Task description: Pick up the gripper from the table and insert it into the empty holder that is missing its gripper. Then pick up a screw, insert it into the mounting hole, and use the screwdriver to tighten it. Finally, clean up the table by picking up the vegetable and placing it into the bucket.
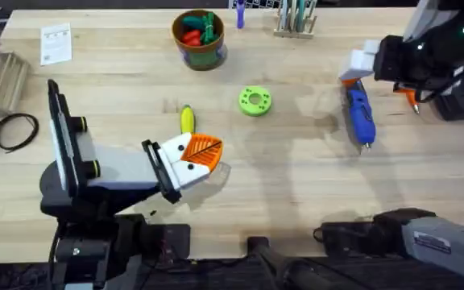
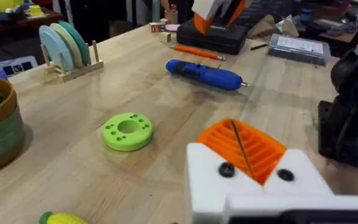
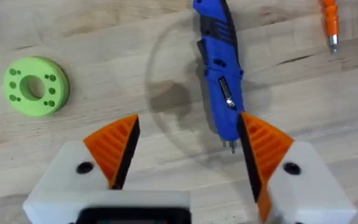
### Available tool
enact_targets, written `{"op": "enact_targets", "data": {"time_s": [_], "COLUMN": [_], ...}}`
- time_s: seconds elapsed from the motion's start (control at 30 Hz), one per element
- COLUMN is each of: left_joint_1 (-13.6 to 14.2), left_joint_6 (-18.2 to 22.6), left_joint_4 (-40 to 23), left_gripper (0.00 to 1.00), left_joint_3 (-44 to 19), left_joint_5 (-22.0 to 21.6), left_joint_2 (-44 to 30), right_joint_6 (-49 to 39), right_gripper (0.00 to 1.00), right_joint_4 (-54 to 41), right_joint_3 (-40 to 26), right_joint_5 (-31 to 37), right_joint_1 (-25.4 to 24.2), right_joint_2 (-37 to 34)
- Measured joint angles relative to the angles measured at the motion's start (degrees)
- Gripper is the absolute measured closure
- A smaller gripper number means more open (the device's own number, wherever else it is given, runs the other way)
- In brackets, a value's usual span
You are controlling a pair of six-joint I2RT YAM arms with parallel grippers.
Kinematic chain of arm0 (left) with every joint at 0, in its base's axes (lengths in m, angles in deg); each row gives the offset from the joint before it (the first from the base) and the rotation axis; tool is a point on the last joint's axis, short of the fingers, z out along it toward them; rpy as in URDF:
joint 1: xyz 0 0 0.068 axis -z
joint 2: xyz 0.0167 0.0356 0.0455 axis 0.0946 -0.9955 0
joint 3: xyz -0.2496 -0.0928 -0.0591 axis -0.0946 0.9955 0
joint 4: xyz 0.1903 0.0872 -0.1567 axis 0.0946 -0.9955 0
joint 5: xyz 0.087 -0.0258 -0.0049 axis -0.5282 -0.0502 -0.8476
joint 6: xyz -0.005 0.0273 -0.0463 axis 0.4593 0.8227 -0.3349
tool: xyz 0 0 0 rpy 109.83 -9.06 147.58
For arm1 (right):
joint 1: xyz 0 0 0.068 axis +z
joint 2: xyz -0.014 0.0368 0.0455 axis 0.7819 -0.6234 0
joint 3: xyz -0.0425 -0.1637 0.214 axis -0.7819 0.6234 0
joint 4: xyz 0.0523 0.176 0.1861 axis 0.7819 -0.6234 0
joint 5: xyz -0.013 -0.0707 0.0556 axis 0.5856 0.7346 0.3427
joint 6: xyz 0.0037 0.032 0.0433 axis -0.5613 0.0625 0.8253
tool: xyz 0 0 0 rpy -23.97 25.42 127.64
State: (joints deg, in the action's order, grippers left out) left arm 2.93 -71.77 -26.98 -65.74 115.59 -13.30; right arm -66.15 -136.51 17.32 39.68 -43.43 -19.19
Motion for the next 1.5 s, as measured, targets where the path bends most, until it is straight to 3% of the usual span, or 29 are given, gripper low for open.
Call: {"op": "enact_targets", "data": {"time_s": [0.2,0.53,0.9,1.5], "left_joint_1": [0.0,0.0,0.0,0.0], "left_joint_6": [0.02,0.02,0.02,0.02], "left_joint_4": [0.0,0.0,0.0,0.0], "left_gripper": [0.989,0.989,0.989,0.989], "left_joint_3": [0.0,0.0,0.0,0.0], "left_joint_5": [0.0,0.0,0.0,0.0], "left_joint_2": [0.0,0.0,0.0,0.0], "right_joint_6": [-1.26,-12.27,-22.54,-26.48], "right_gripper": [0.048,0.047,0.04,0.035], "right_joint_4": [1.81,4.62,10.6,15.67], "right_joint_3": [0.02,0.02,0.02,0.02], "right_joint_5": [-0.04,-2.33,-3.45,-4.61], "right_joint_1": [-1.88,-12.51,-12.85,-12.85], "right_joint_2": [0.0,-6.6,-16.04,-29.32]}}
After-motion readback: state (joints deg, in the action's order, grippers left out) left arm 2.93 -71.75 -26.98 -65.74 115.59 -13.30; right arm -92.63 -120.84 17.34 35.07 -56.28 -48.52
